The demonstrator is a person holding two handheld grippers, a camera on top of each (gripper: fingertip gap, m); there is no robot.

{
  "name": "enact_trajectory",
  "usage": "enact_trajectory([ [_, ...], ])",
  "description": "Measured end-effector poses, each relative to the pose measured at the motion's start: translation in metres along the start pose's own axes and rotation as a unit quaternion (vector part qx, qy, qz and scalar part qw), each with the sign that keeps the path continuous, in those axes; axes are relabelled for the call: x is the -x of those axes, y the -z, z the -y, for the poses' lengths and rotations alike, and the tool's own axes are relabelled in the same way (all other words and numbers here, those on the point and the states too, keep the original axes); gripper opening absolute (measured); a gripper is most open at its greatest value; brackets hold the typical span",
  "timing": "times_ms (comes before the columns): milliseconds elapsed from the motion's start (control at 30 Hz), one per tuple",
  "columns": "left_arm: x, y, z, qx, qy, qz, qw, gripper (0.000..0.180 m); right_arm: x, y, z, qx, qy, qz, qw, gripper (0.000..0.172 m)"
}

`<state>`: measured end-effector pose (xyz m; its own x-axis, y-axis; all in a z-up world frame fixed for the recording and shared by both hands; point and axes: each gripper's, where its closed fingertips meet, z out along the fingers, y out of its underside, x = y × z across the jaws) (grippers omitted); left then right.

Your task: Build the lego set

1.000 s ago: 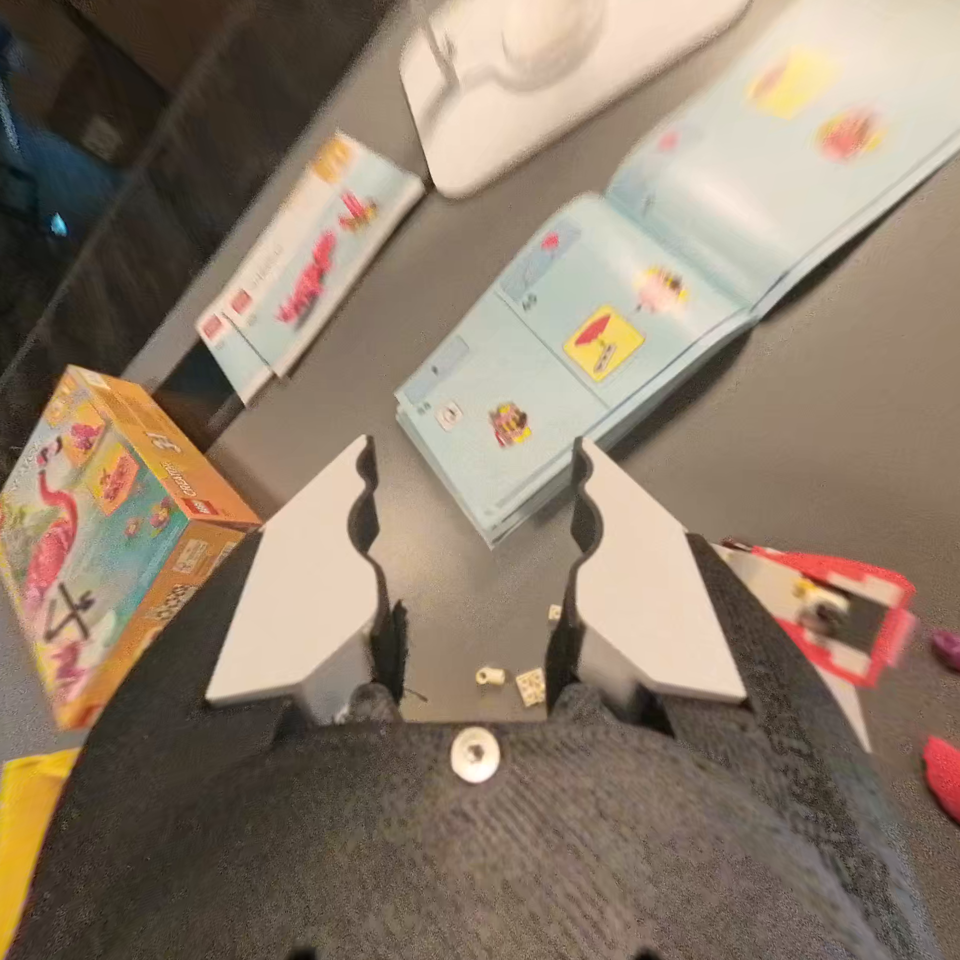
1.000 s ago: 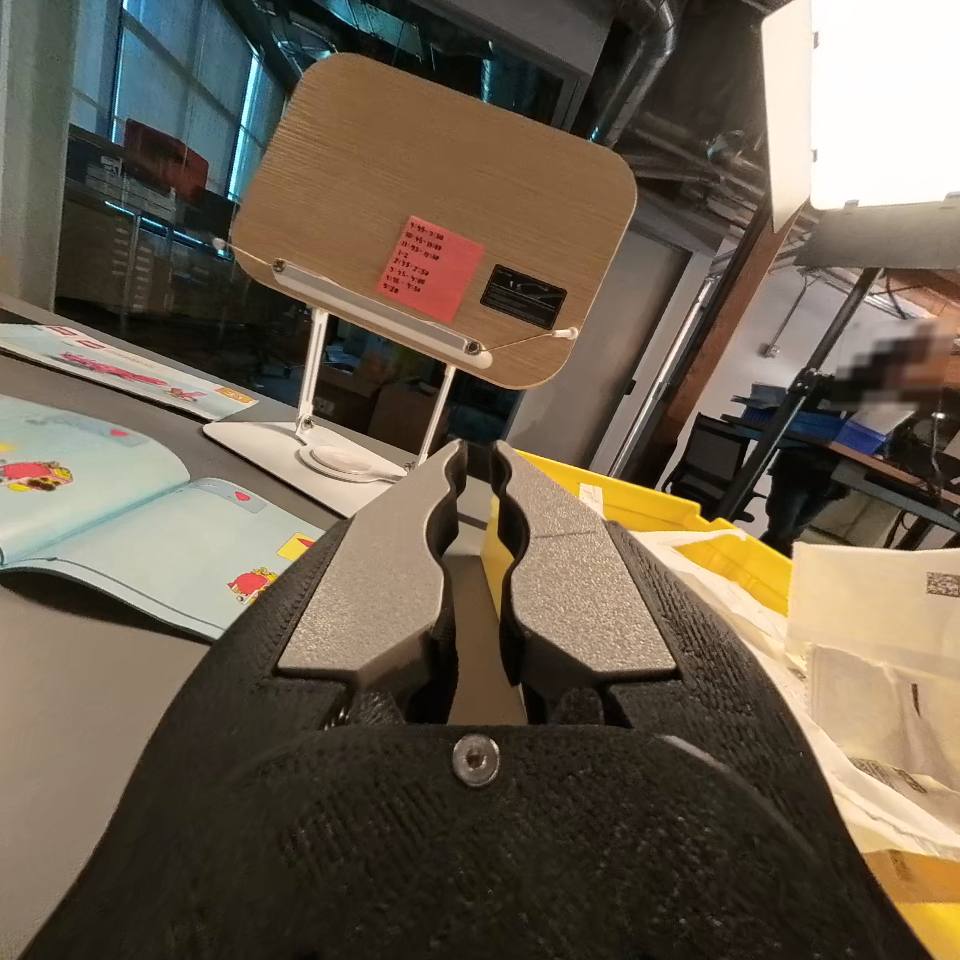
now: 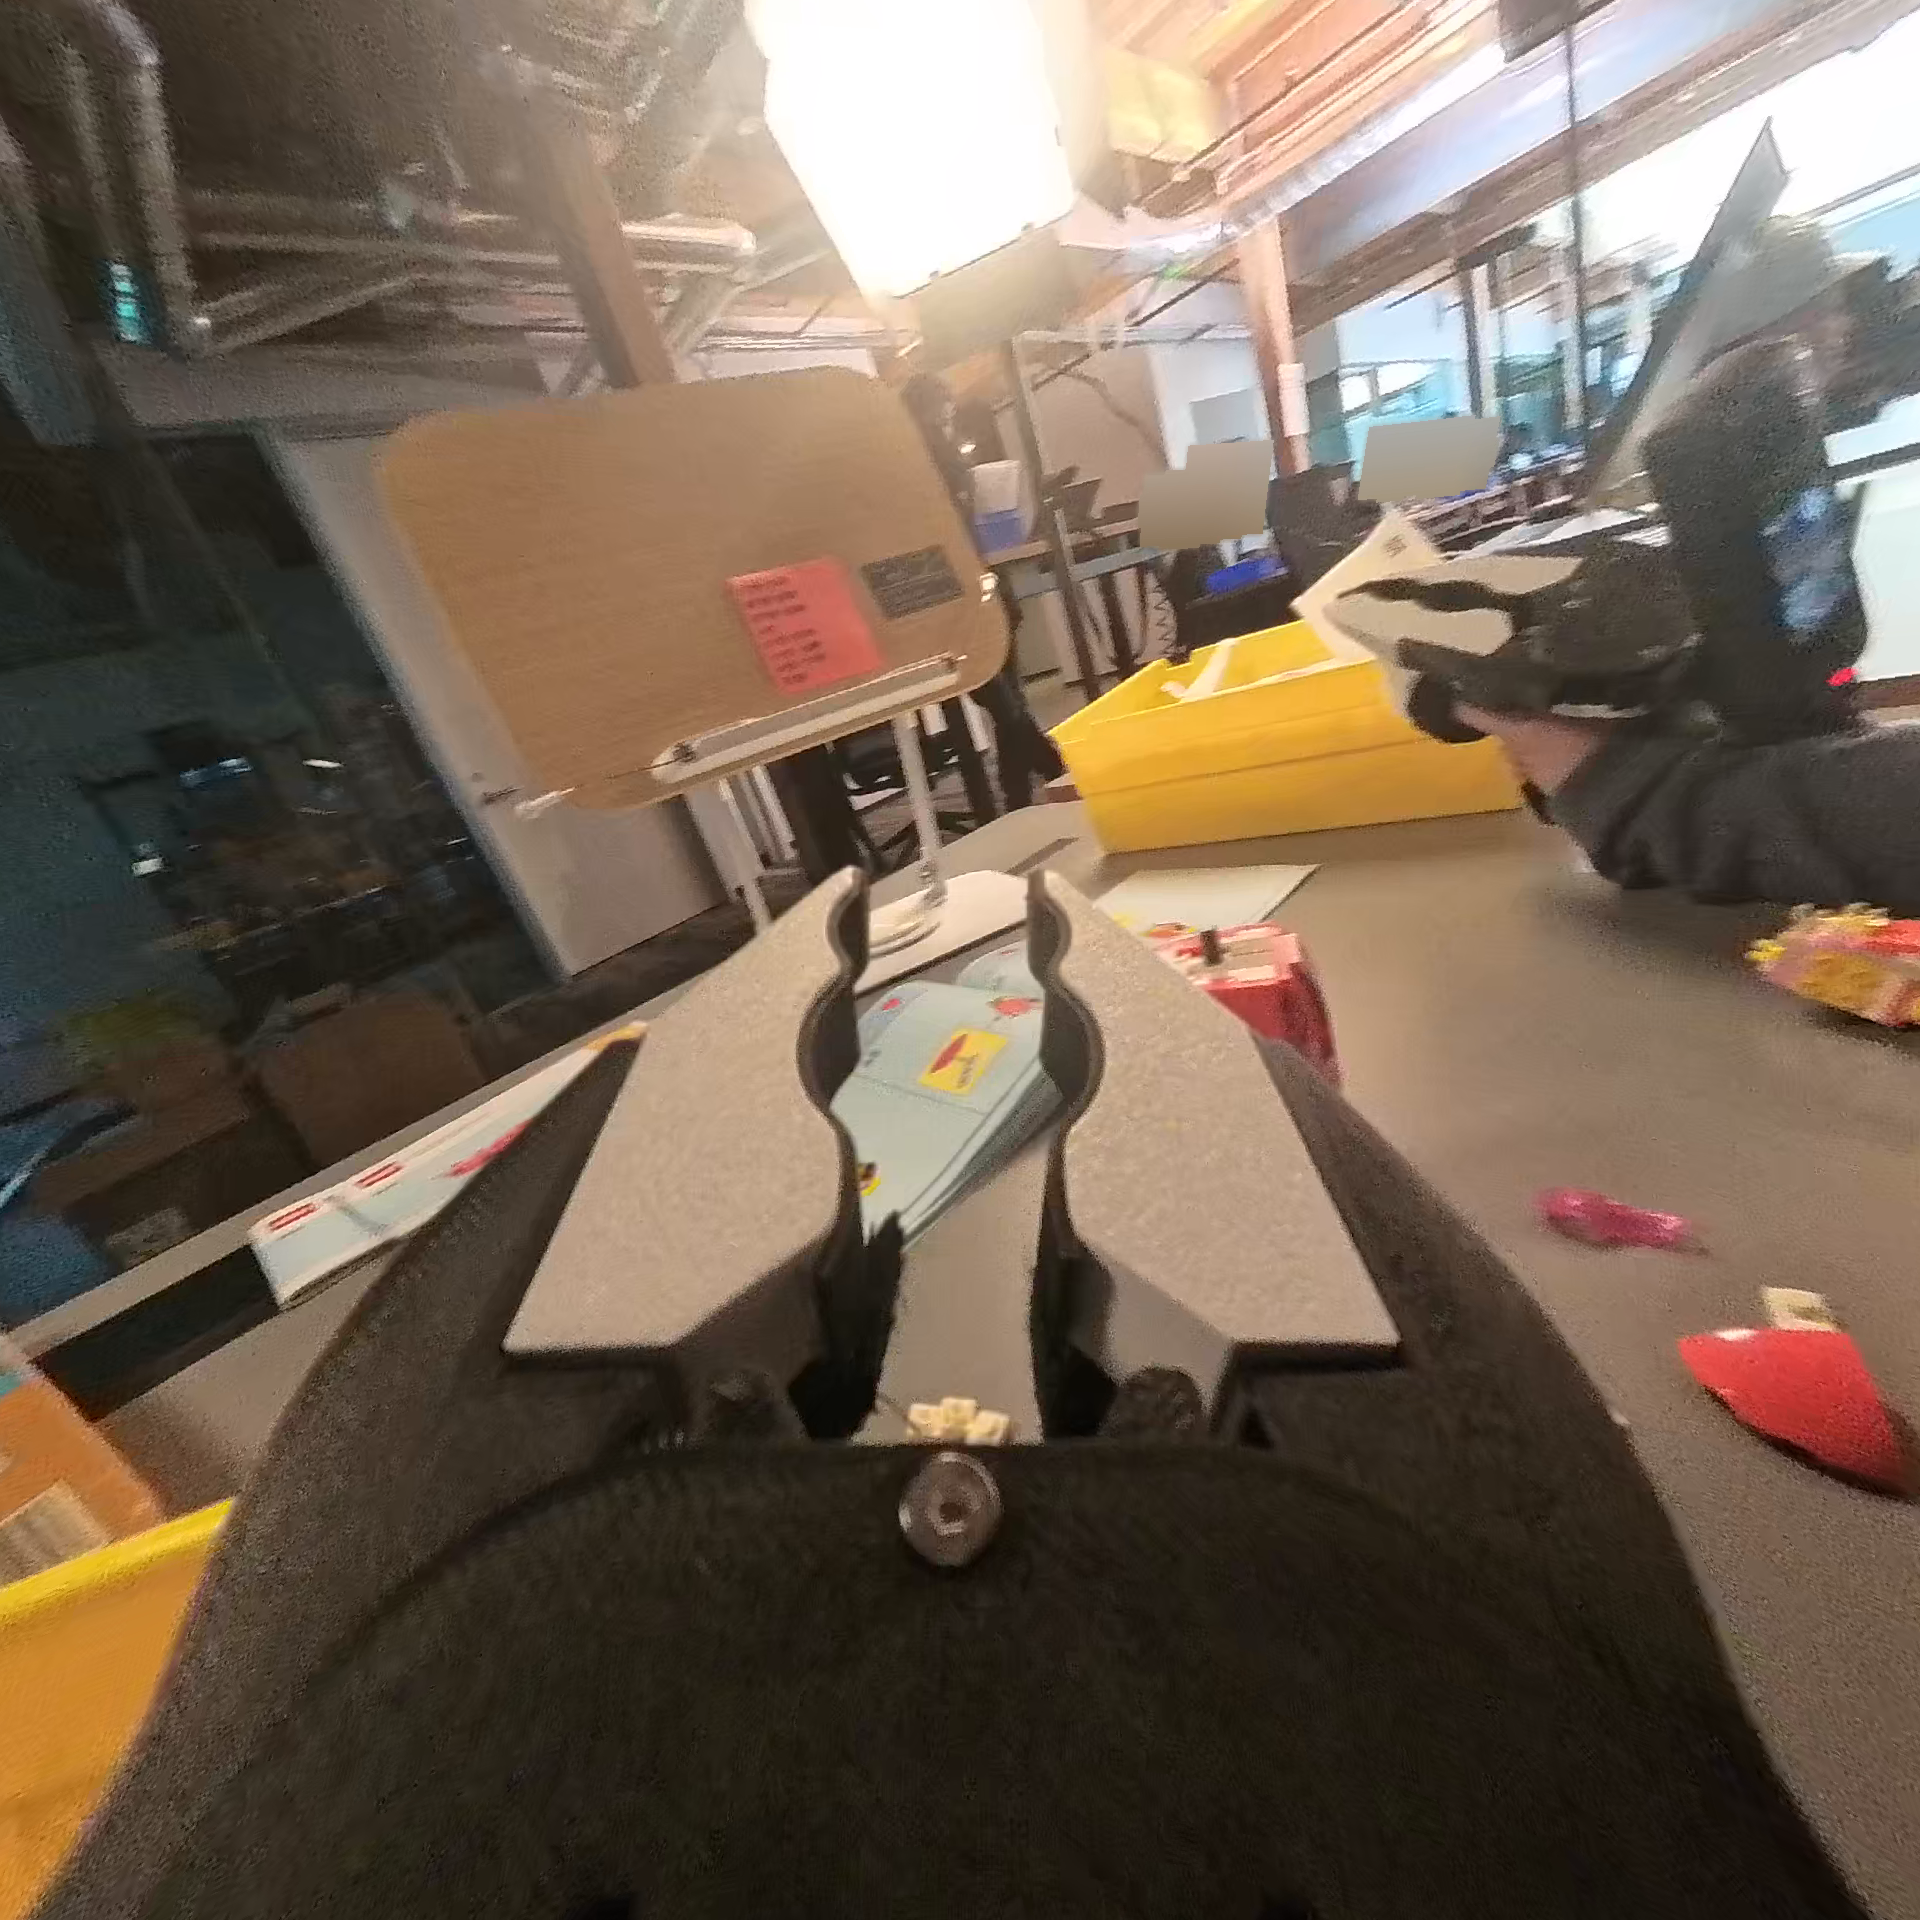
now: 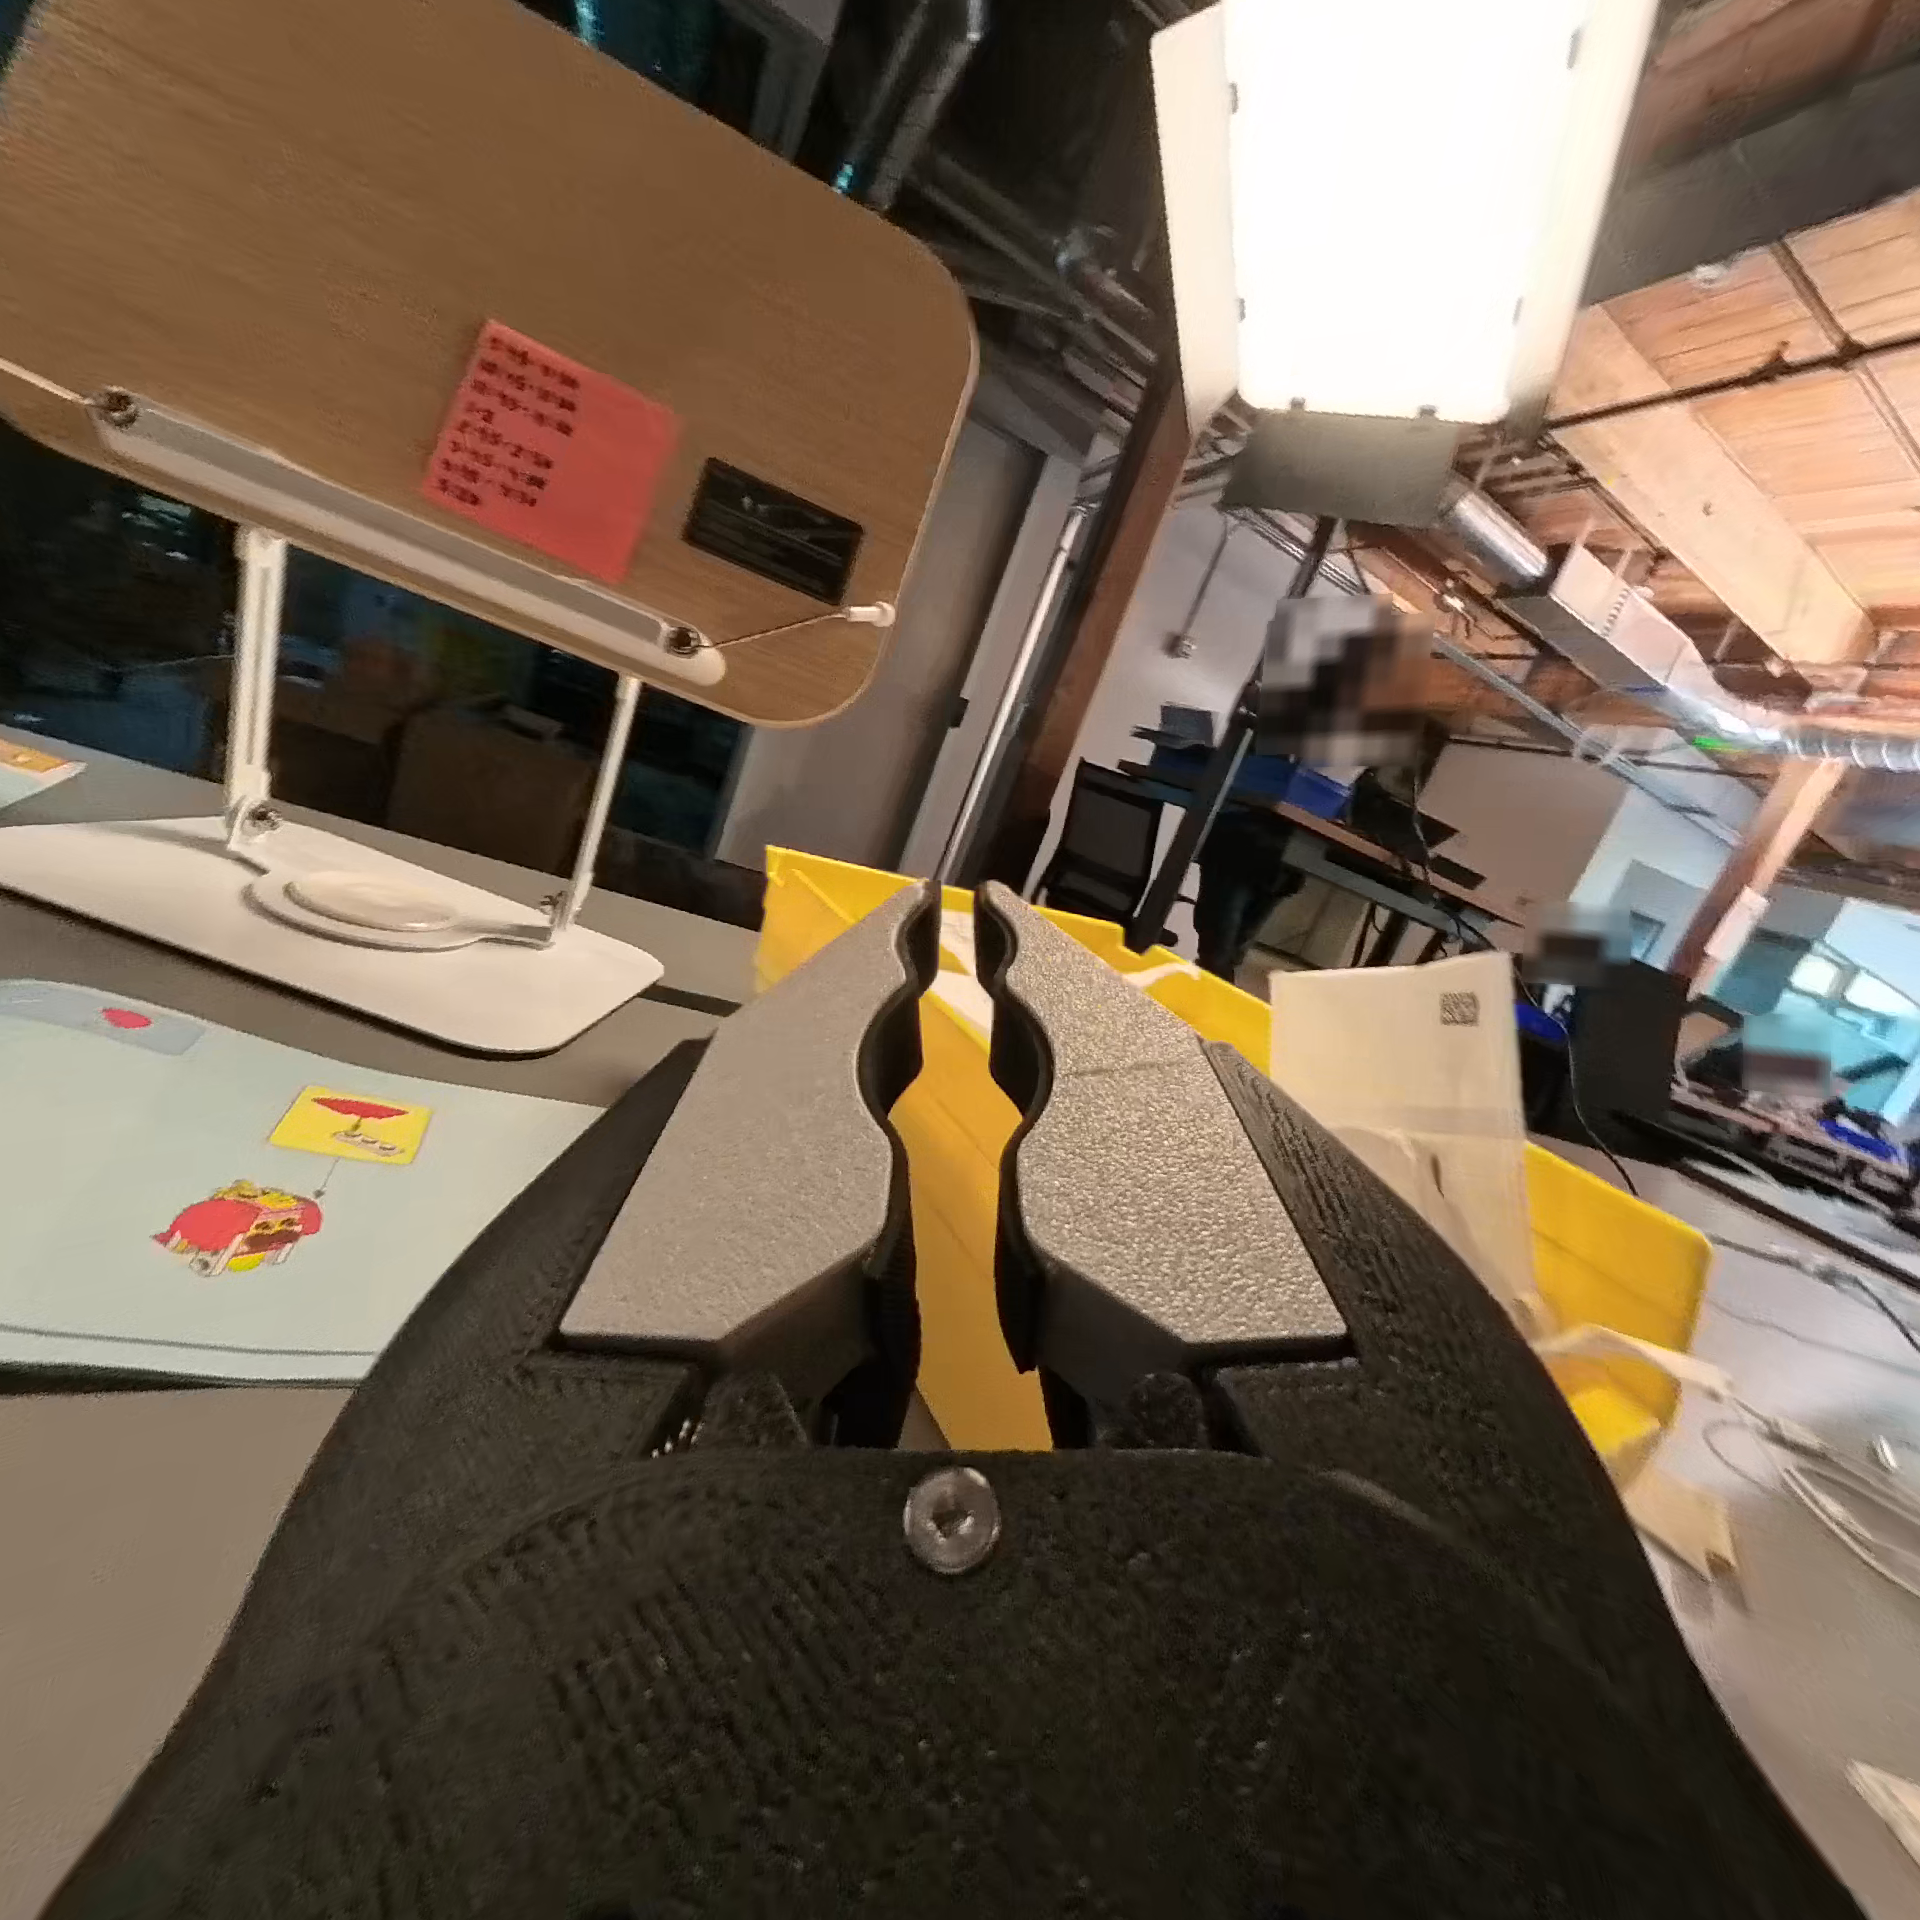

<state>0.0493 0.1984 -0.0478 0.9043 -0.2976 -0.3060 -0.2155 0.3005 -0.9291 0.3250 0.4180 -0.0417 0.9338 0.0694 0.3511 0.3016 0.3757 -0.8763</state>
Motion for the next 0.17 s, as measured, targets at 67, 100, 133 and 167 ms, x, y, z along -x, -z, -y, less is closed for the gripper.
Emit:
enact_trajectory([
  [67, 0.004, 0.000, -0.002, 0.005, -0.002, 0.010, 1.000, 0.028, 0.008, -0.003, 0.002, -0.010, 0.012, 0.024, 1.000, 0.003],
  [100, 0.002, 0.000, -0.002, 0.005, 0.003, 0.003, 1.000, 0.028, 0.012, -0.004, 0.004, -0.017, 0.013, 0.036, 0.999, 0.003],
  [133, 0.001, -0.001, -0.003, 0.005, 0.007, -0.002, 1.000, 0.028, 0.014, -0.004, 0.006, -0.023, 0.011, 0.045, 0.999, 0.003],
  [167, 0.000, -0.001, -0.003, 0.006, 0.007, -0.003, 1.000, 0.028, 0.016, -0.004, 0.007, -0.027, 0.008, 0.052, 0.998, 0.003],
])
